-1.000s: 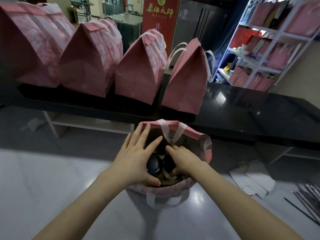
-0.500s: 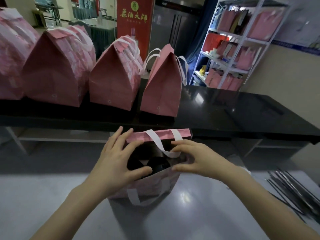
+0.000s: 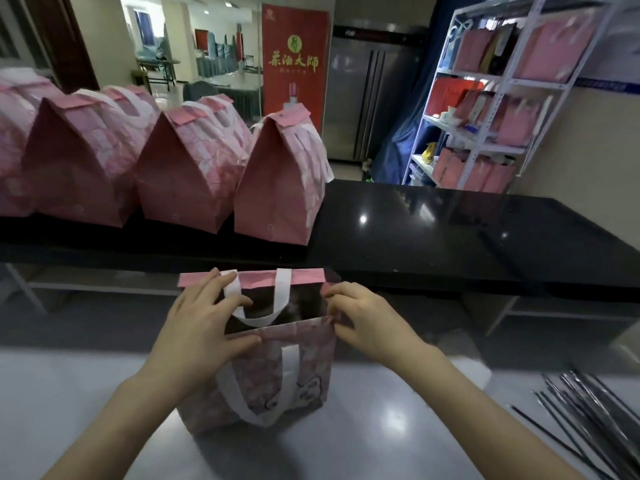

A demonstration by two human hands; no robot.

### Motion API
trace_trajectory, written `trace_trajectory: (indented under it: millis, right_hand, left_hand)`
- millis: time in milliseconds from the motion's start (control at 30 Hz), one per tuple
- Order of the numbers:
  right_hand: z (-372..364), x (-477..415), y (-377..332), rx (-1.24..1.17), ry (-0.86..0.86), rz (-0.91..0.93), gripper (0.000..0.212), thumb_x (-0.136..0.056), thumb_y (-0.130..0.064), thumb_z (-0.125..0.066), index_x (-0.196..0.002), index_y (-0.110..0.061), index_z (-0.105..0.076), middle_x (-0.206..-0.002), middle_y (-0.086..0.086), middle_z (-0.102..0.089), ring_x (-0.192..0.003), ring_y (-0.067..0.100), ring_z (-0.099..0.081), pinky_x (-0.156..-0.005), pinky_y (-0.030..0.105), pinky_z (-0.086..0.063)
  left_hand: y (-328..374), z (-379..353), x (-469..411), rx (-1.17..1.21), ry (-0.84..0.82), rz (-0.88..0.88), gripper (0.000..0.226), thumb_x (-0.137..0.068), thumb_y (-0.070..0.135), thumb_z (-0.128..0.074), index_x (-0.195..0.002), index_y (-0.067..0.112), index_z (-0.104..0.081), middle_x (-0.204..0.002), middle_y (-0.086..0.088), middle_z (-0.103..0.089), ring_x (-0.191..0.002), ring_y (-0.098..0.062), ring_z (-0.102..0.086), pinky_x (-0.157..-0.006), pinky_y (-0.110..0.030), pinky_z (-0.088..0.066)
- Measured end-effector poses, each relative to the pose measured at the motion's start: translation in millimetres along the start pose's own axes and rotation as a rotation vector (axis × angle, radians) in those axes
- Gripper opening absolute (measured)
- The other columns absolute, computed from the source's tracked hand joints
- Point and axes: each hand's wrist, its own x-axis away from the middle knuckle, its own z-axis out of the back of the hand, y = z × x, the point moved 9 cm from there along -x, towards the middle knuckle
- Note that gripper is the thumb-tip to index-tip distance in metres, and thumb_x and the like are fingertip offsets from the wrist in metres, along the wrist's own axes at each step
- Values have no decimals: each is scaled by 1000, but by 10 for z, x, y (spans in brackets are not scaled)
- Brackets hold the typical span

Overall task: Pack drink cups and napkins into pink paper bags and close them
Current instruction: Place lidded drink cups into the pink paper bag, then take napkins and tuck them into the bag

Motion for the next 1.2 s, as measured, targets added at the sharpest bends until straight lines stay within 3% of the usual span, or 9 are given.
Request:
trace_trajectory:
  millis: [133, 300, 433, 600, 767, 933, 1000, 1133, 1200]
  right_hand:
    - [64, 331, 210, -31, 70, 64, 30, -85, -18, -70, -115, -17, -65, -144, 1, -46, -134, 15, -40, -104, 21, -34]
    - [126, 960, 926, -82, 90, -66, 36, -81, -15, -73, -117, -18, -66, -133, 0, -56, -125, 16, -49, -100, 25, -42]
    - [28, 1641, 1850, -44, 1, -351, 22, -84, -18, -70, -107, -18, -69, -117, -5, -62, -113, 16, -55, -91, 19, -39]
    - [-206, 2303, 2724, -2, -161, -675, 28, -88, -29, -63, -116, -25, -62, -121, -8, -58, -113, 15, -50, -89, 27, -41]
    - [-430, 2292, 2982, -23, -190, -703, 39, -87, -32, -62, -125, -24, -57, -124, -1, -57, -113, 20, -49, -91, 30, -42]
    - [-601, 2080, 3150, 56, -198, -688, 51, -86, -36, -62, -133, -20, -50, -123, 4, -55, -114, 27, -45, -94, 35, -41]
    - [-662, 2043, 3206, 76, -217, -691, 49, -84, -34, -64, -129, -20, -52, -118, 5, -56, -111, 28, -45, -92, 35, -41]
    - [-681, 2050, 3273, 58, -186, -708, 27, -81, -25, -64, -107, -19, -64, -104, 4, -57, -103, 27, -47, -83, 33, -41]
    - [-616, 2077, 3280, 24, -123, -712, 17, -82, -23, -61, -98, -19, -66, -98, 1, -57, -98, 25, -47, -79, 32, -39]
  left_hand:
    - [541, -39, -47, 111, 51, -49, 52, -63, 24, -88, -111, 24, -69, -143, -2, -47, -142, -23, -29, -112, -49, -32]
    - [1561, -285, -95, 389, 117, -231, 38, -71, 10, -81, -105, 22, -69, -119, 9, -59, -118, -10, -54, -99, -27, -42]
    - [2265, -1039, -214, 455, -101, -287, 33, -77, 16, -73, -108, 27, -66, -103, 17, -62, -100, -1, -58, -87, -23, -46]
    - [2586, -2236, -485, 415, -364, -160, 30, -79, 22, -68, -108, 25, -66, -103, 12, -64, -101, -9, -59, -87, -33, -48]
    - [2595, -3032, -779, 336, -439, -10, 41, -77, 24, -69, -117, 20, -63, -111, -1, -61, -106, -19, -57, -85, -28, -45]
    - [2446, -3456, -925, 141, -506, 78, 57, -76, 23, -63, -132, 23, -54, -122, -10, -61, -112, -31, -56, -90, -36, -49]
    - [2397, -3497, -939, 148, -495, 92, 50, -75, 22, -63, -125, 24, -60, -114, -8, -66, -105, -30, -61, -83, -35, -52]
    - [2325, -3477, -914, 297, -441, 112, 10, -76, 25, -68, -80, 16, -68, -79, -6, -68, -78, -28, -64, -59, -29, -39]
    - [2273, -3446, -891, 343, -439, 158, 11, -77, 25, -67, -74, 15, -68, -74, -5, -64, -70, -25, -62, -56, -29, -39]
